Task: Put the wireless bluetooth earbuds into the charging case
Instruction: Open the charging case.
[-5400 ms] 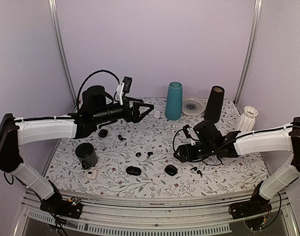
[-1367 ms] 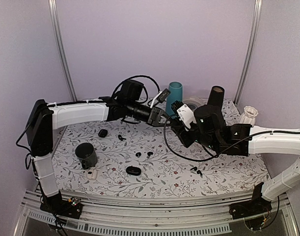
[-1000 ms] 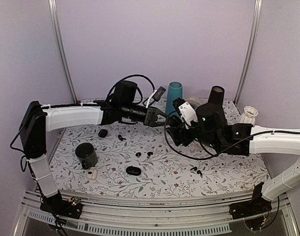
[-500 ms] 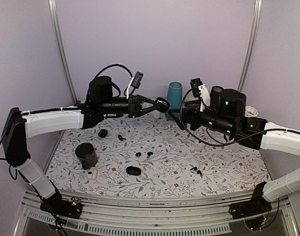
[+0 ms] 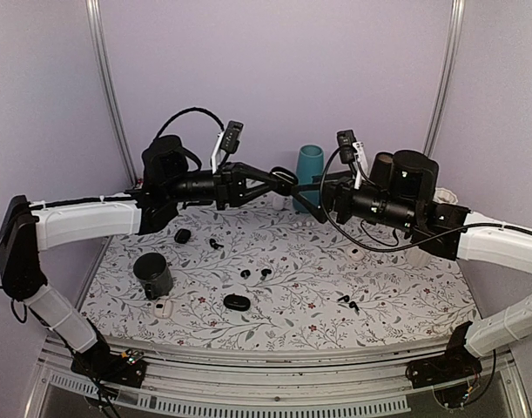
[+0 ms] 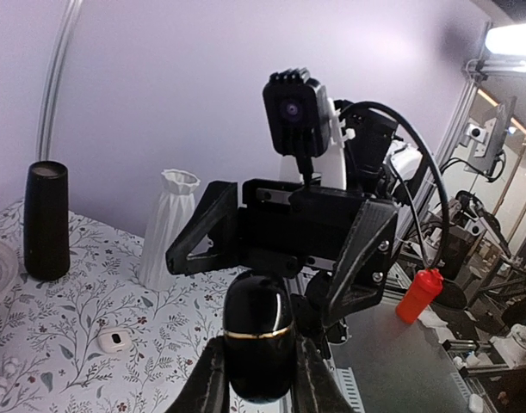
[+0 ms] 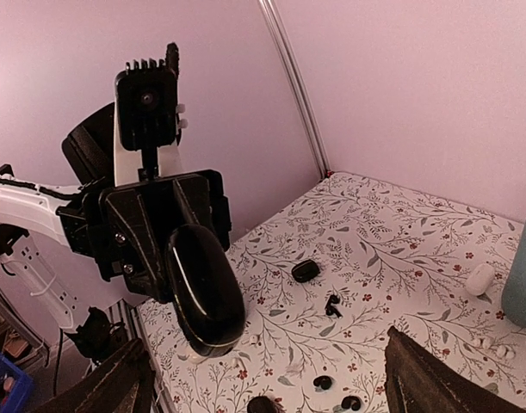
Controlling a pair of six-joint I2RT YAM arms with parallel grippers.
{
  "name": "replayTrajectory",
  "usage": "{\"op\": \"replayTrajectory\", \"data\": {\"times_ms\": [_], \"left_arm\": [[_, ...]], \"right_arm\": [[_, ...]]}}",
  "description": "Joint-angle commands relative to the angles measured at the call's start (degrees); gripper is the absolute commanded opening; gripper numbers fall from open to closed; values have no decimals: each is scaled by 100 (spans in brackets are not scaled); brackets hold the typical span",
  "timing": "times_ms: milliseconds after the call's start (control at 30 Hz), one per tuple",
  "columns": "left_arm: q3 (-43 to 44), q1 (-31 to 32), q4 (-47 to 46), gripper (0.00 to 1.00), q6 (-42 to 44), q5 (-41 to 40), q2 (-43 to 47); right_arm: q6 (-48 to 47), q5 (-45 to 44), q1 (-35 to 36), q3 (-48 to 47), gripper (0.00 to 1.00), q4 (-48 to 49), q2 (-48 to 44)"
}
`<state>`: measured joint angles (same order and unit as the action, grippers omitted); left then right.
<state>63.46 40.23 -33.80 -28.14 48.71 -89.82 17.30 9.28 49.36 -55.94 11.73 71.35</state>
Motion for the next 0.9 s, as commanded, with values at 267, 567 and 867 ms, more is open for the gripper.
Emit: {"op": "replayTrajectory", "data": {"times_ms": [267, 567, 867], "left_arm": [[-89, 133, -561, 0, 90, 657, 127], [-80, 218, -622, 0, 160, 899, 79], [-67, 176, -266, 0, 284, 331, 96]], "right_arm": [[333, 339, -358, -249, 93, 150, 78], [440, 413, -515, -315, 93, 24, 185], [367, 467, -524, -222, 94, 96, 1]]}}
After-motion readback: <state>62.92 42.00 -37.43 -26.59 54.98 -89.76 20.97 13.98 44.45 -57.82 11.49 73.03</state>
